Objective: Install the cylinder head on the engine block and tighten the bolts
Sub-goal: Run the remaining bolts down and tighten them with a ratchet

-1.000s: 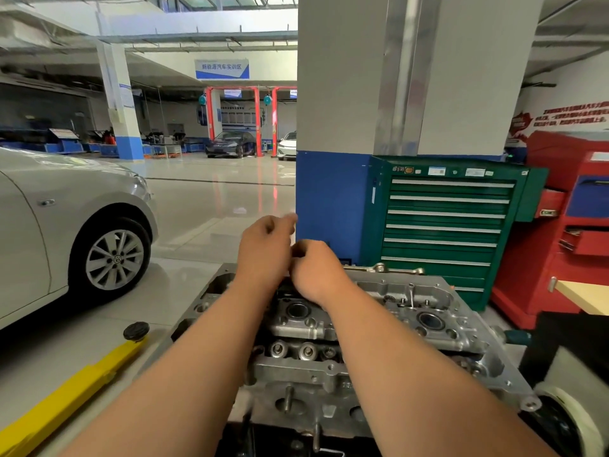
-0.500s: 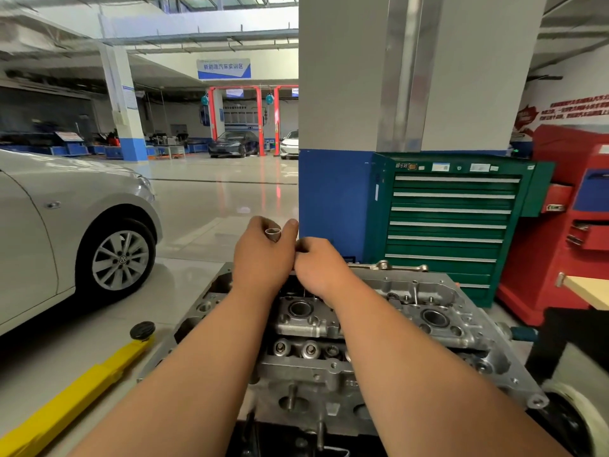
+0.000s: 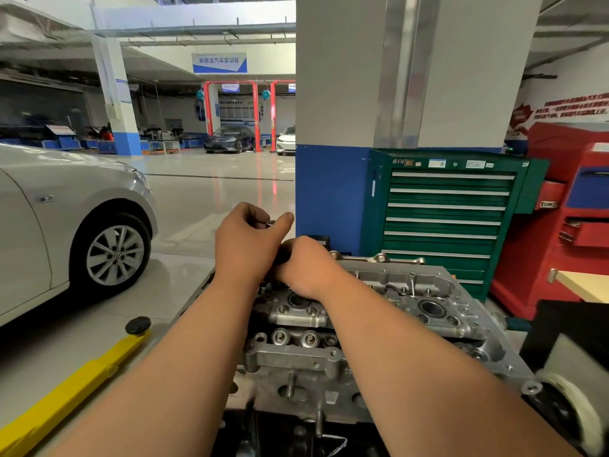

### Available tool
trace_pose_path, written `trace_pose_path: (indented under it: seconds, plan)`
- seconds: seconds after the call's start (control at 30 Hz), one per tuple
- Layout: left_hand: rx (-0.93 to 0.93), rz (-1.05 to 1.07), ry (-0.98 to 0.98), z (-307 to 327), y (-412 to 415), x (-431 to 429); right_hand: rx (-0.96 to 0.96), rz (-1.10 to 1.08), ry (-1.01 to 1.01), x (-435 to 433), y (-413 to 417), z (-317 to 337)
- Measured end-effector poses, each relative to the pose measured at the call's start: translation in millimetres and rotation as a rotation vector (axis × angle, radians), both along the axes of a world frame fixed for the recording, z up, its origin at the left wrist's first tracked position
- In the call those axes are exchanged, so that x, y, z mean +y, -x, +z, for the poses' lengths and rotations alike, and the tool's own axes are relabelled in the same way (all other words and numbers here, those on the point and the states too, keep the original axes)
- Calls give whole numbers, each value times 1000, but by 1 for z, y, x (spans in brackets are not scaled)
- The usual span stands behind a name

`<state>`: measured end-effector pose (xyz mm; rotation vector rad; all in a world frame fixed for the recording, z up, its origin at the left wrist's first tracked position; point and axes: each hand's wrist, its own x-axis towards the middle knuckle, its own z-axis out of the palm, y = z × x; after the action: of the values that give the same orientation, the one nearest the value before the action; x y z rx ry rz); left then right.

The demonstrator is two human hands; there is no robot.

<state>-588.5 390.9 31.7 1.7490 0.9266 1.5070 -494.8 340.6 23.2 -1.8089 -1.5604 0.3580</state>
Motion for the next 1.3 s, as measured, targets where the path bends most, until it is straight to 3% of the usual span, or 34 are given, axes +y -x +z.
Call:
trace_pose_path:
  seconds: [0.3, 0.63, 1.2, 1.3]
  plan:
    - [56, 23, -100, 0, 5, 2, 66, 60, -11, -7, -1, 1]
    - [138, 99, -75, -2, 0, 3, -10, -17, -35, -1, 1, -1]
    - [127, -104, -46, 1, 7, 0, 11, 8, -19, -7, -2, 3]
    - [116, -40, -55, 2, -8, -11, -40, -27, 3, -5, 3, 4]
